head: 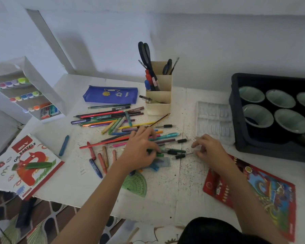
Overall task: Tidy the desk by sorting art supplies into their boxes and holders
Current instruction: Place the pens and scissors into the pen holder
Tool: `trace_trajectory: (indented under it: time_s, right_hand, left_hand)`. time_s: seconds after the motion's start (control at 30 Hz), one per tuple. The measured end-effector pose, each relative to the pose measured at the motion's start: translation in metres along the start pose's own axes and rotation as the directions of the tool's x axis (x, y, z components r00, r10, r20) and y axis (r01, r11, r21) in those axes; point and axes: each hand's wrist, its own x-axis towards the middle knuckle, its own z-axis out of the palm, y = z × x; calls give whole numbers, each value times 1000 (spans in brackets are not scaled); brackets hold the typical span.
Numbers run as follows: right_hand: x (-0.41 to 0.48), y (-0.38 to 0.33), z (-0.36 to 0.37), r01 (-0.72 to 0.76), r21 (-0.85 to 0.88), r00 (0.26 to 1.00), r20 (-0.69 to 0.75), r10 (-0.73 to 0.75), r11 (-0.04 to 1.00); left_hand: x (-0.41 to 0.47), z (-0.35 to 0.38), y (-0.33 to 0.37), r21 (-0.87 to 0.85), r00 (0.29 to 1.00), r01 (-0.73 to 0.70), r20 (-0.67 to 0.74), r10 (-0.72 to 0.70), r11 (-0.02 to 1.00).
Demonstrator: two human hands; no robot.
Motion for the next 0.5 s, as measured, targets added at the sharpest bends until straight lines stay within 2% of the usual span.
trace_trajectory:
  time_s: [0.1, 0.27, 0.4, 0.5]
  right_hand:
    - [0, 2, 2, -6, -20, 1000, 9, 6, 1000]
    - [0, 3, 2, -5, -57, 998, 54, 8, 998]
    - [-4, 9, 2, -33, -159, 999, -11, 32, 987]
    - [-8, 8, -3, -32, -197, 999, -41, 24, 980]
  left_hand:
    - [1, 5, 3, 99, 998, -13, 57, 7, 995]
    - [13, 7, 13, 157, 999, 5, 47, -13, 988]
    - [21, 3, 24, 264, 979, -17, 199, -37, 964]
    - [26, 3, 29, 307, 963, -4, 259, -79, 952]
